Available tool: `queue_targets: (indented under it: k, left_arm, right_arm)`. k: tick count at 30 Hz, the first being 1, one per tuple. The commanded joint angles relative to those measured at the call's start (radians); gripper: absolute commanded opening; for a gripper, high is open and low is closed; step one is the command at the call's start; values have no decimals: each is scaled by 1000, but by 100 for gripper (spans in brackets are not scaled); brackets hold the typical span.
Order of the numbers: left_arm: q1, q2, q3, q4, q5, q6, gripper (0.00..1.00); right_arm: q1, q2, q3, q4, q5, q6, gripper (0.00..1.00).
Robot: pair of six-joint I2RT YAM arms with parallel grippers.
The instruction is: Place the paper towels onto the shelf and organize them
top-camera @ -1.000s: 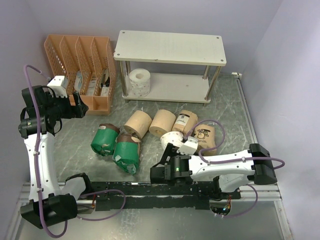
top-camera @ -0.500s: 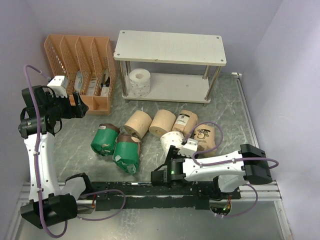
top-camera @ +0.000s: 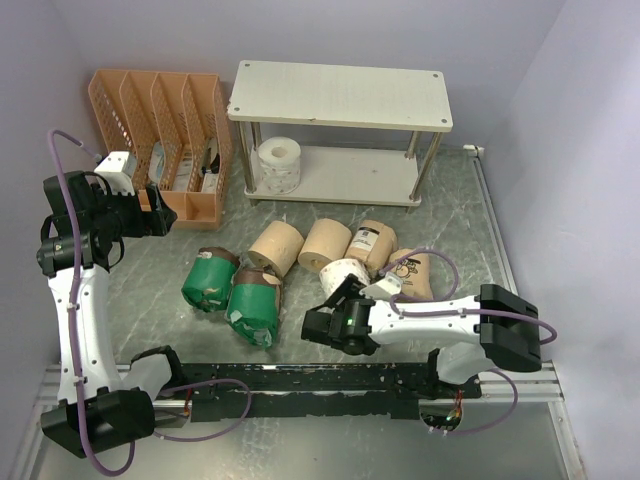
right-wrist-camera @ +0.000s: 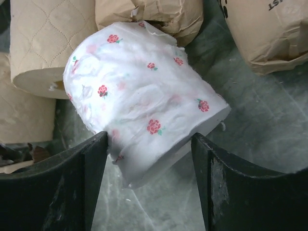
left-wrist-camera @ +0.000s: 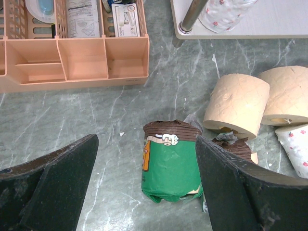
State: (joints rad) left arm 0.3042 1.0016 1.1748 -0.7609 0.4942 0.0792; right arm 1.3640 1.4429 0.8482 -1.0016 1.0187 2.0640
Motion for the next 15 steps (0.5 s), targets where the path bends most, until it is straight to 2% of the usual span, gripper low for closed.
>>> queue_targets:
  k: [1,4,6,8,11,15]
  left_arm:
    - [11,-16,-6,1,3,14,93]
    - [11,-13,-7,1,3,15,94]
    - [11,-11,-6,2,4,14,94]
    - [12,-7,-5,2,5,14,93]
    - [11,-1,-3,2,9,14,94]
    - [11,0,-1,0,12,13,94]
  right_arm:
    - [-42,-29,-26,230,-3,88,62]
    - [-45,-19,-15,226,-3,74,36]
    - [-45,-15,4,210,-3,49,13]
    - [-39,-21,32,185,-3,15,0]
    - [4,-34,72,114,5,-5,0]
    - [108,-25,180,-79,48,70,0]
